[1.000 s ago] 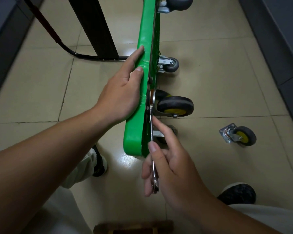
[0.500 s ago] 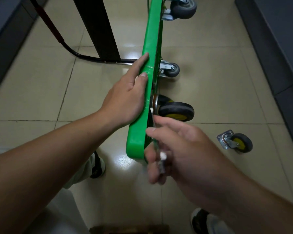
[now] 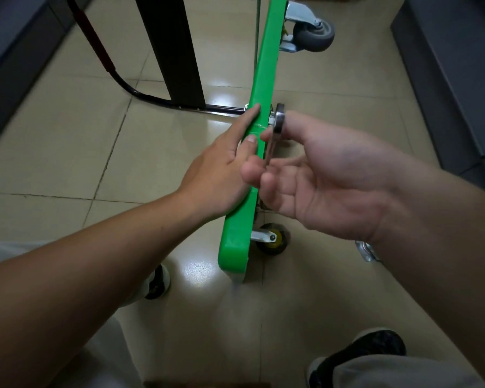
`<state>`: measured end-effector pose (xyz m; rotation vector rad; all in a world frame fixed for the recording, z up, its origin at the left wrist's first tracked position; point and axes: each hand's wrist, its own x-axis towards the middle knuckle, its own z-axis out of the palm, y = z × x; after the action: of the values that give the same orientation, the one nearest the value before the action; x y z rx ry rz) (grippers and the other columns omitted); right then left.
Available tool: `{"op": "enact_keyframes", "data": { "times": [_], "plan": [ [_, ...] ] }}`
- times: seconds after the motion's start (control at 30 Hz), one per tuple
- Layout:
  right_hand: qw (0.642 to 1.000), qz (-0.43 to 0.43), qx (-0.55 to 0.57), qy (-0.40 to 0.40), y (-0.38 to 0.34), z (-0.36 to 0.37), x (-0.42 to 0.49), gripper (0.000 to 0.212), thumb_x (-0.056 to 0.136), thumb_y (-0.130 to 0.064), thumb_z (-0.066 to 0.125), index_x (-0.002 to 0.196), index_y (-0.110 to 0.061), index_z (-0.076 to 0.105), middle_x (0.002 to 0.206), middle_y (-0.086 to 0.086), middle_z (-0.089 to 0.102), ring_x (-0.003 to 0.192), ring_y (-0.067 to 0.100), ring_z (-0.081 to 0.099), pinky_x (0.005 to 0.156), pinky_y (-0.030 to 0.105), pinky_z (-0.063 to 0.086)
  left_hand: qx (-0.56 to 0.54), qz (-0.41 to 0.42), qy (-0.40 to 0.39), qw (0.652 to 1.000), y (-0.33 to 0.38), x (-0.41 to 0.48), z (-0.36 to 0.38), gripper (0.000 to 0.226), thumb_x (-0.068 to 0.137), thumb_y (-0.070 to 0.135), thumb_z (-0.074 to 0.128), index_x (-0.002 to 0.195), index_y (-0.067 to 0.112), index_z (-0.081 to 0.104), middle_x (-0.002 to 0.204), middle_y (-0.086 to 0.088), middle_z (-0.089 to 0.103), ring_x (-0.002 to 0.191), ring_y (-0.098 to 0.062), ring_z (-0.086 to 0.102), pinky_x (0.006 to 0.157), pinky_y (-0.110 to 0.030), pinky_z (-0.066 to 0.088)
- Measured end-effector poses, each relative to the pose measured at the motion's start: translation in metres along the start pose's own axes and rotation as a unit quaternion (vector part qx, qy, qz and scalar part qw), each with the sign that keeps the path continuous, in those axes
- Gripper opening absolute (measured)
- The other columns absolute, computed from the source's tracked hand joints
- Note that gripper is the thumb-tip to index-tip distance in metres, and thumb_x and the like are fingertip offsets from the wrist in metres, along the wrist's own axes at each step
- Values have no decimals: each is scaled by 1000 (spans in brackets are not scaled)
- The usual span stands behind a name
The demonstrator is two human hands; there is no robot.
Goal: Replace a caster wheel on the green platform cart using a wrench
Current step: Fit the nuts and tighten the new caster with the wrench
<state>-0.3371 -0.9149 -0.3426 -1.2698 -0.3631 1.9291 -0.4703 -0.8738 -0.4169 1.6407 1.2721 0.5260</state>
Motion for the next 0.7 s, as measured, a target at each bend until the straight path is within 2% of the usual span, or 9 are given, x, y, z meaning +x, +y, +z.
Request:
{"op": "enact_keyframes", "data": {
  "times": [0.1,0.17,0.3,0.37,0.43,0.5,0.6,0.67,0.7],
  "plan": [
    [1000,7,18,1,8,-3,-7,28,101,-30,59,84,-8,58,60,11,63,49,19,69,40,20,51,48,25,25,998,0,4,-1,72,93,47,34,163,36,25,158,-4,48,141,-27,50,116,-49,41],
    [999,-3,50,4,16,-12,-13,30,101,-29,57,79,-9,57,56,7,60,44,15,65,39,18,49,55,39,42,997,-5,6,2,62,99,48,32,161,48,26,158,5,48,137,-21,53,113,-47,44],
    [993,-47,101,-36,24,-29,-23,16,94,-18,52,96,-5,62,59,4,60,44,11,61,40,18,48,81,45,62,994,-8,5,4,52,106,46,29,158,55,26,156,12,49,127,-17,58,106,-45,48],
    [988,-85,105,-76,24,-31,-23,34,80,-19,51,104,2,63,71,14,70,59,22,72,51,23,57,70,39,54,995,-7,7,4,56,102,50,27,158,55,25,155,10,51,124,-21,60,104,-47,50],
    [985,-138,65,-80,23,-29,-19,32,78,-16,51,101,3,64,80,19,74,70,27,75,60,27,60,69,35,46,996,-5,7,5,58,100,53,26,158,55,25,151,7,56,119,-23,63,101,-48,52],
    [972,-222,-71,-25,24,-29,-12,11,94,-8,55,97,-3,64,75,12,73,66,21,72,60,24,59,74,40,51,995,-6,6,5,52,106,49,29,158,55,26,150,7,56,124,-19,61,104,-45,50],
    [864,-346,-353,97,22,-39,-9,16,103,-26,59,95,-14,66,69,4,72,54,12,66,52,19,51,84,45,69,993,-10,9,5,49,111,43,31,157,55,26,154,11,51,122,-13,59,102,-41,50],
    [790,-402,-440,143,21,-49,-16,22,105,-35,54,92,-21,63,70,-1,71,51,10,65,50,19,49,85,48,65,993,-11,10,5,49,110,44,30,157,56,25,152,13,51,115,-10,60,100,-43,52],
    [778,-415,-449,145,24,-54,-21,23,105,-36,53,90,-22,62,69,-2,70,52,11,66,51,20,50,85,48,64,993,-12,10,5,50,109,45,29,157,57,24,152,14,50,115,-10,60,99,-44,52]
  ]
}}
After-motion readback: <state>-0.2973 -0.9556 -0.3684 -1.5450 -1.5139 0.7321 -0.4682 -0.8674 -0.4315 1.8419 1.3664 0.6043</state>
